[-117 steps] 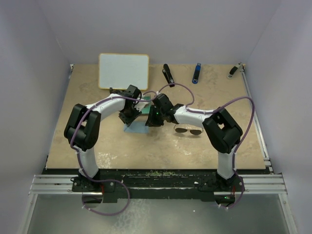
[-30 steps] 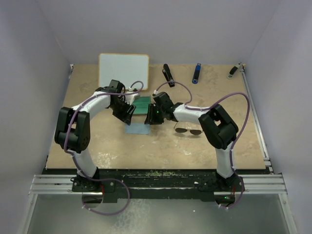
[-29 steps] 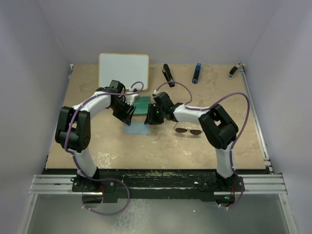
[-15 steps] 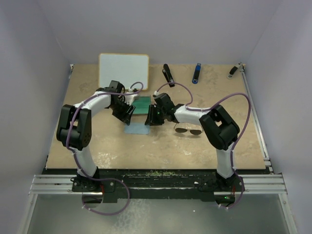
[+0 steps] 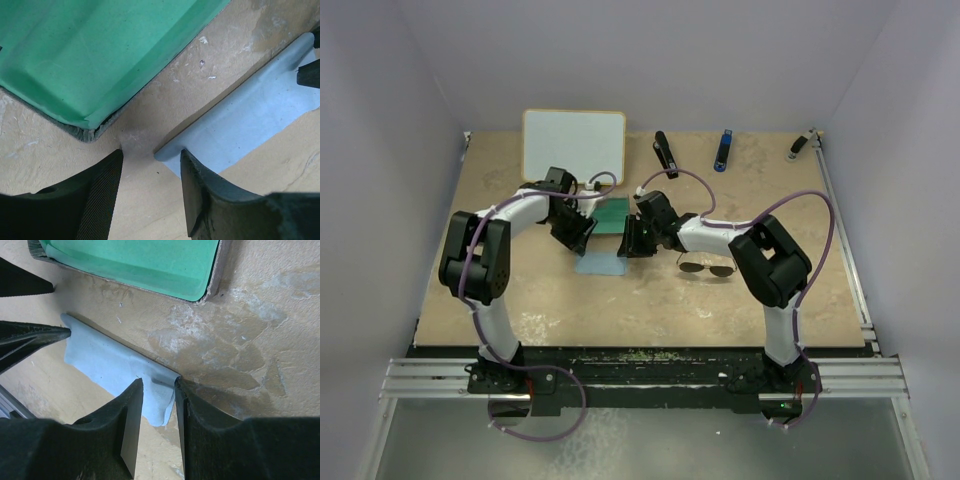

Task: Organize the sunglasses
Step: Pick up the glasses cleaning cloth from the center of the board.

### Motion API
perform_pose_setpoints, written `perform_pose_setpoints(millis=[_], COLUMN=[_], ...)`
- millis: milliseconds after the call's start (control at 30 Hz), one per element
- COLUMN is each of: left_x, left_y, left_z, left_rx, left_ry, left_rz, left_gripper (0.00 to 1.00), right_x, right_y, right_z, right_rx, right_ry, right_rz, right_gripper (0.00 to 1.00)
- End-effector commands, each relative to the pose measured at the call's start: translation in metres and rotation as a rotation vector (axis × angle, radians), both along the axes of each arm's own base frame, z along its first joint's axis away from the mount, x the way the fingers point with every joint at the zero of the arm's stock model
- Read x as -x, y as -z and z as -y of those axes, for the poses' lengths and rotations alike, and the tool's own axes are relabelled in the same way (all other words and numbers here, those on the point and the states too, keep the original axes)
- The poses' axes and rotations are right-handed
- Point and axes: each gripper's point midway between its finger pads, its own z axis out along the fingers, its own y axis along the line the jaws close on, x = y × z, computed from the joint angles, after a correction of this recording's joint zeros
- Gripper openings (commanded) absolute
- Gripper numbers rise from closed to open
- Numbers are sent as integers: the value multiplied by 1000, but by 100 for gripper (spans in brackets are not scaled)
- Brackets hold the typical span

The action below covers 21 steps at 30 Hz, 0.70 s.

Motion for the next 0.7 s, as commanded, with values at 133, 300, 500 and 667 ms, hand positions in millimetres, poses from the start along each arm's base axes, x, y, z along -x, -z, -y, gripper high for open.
perform_pose_setpoints(millis=[133,300,500,667], left_x=[4,10,20,28], left_y=[11,16,18,19], left_z=[4,5,10,11], left_rx=[40,49,79,98], left_ry=[46,56,84,103], left_rz=[-15,-35,-71,-94], left_gripper=[47,37,28,12], right_x=[6,6,6,7], right_y=[8,10,10,12], right_z=[9,6,6,4], right_rx=[59,57,57,55], right_ry=[-11,-22,-24,-27], right_rz=[-17,-23,-22,-26], right_gripper=[37,32,32,31])
